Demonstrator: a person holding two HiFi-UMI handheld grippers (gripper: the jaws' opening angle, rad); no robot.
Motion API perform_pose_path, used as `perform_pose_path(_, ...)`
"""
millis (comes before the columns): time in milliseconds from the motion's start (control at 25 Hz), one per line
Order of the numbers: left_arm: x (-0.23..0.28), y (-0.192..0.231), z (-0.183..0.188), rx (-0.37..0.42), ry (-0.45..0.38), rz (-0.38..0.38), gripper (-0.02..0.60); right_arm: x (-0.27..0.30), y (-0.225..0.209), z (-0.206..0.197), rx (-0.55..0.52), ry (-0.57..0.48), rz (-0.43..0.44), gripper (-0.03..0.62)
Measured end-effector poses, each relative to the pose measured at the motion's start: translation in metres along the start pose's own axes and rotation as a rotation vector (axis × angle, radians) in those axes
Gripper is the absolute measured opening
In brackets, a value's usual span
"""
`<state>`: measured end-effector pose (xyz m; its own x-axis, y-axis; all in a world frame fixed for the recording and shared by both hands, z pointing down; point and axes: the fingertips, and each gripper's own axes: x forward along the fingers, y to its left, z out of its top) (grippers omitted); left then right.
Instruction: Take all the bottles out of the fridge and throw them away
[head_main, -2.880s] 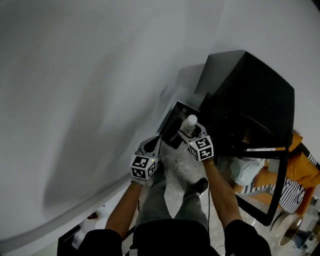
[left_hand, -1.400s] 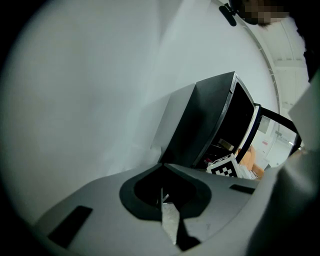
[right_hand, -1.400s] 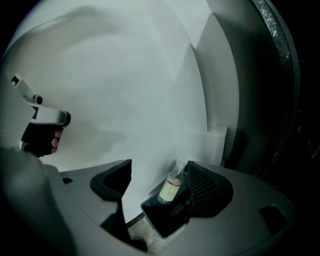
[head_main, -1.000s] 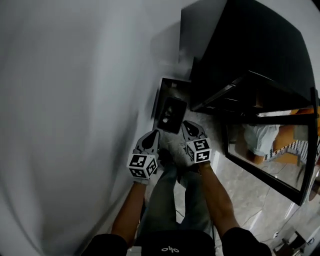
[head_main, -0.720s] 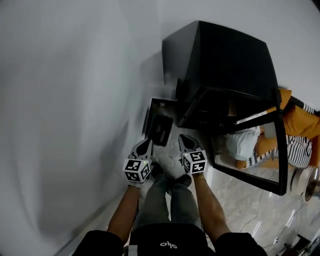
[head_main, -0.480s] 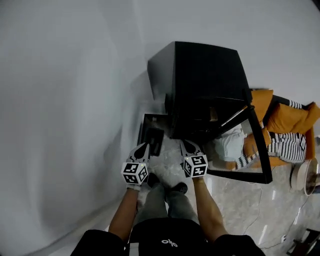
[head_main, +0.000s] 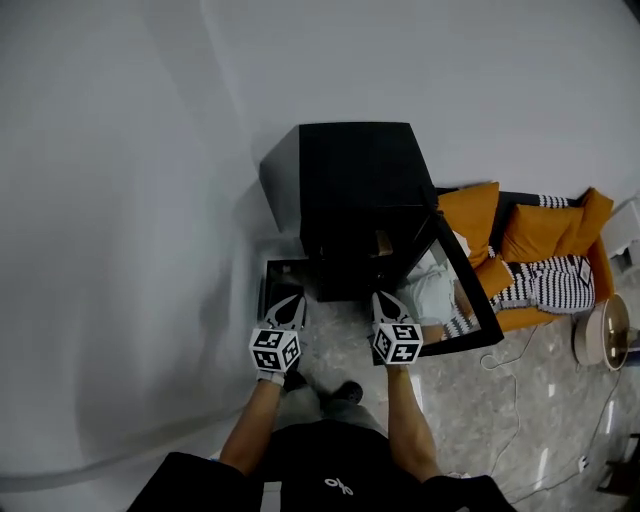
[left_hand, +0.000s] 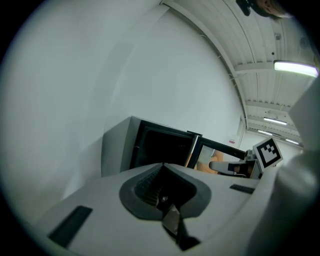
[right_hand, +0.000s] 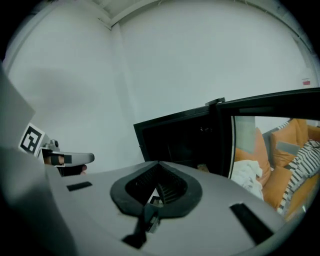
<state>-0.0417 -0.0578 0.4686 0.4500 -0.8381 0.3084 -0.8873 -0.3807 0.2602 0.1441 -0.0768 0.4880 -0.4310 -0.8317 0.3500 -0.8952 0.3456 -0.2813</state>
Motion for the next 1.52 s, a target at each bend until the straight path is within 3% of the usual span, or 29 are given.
perform_pose_path(440,0.037,-0.077,0.029,0.068,0.010,-0.114,-0.002,-0.054,-0.060,0.007,0.026,-0.023,-0.085,0.008)
perform_pose_path(880,0.069,-0.145,0.029,0.136,0.040,-0.233,-0.002,-0.095,-0.095,0.008,0.019,-0.034,-0.137,0.008)
perform_pose_path(1520,0.080,-0.157,0.031,0.201,0.062,-0.287,-0.002,-0.094,-0.108,0.004,0.022,-0.054,-0.159,0.008)
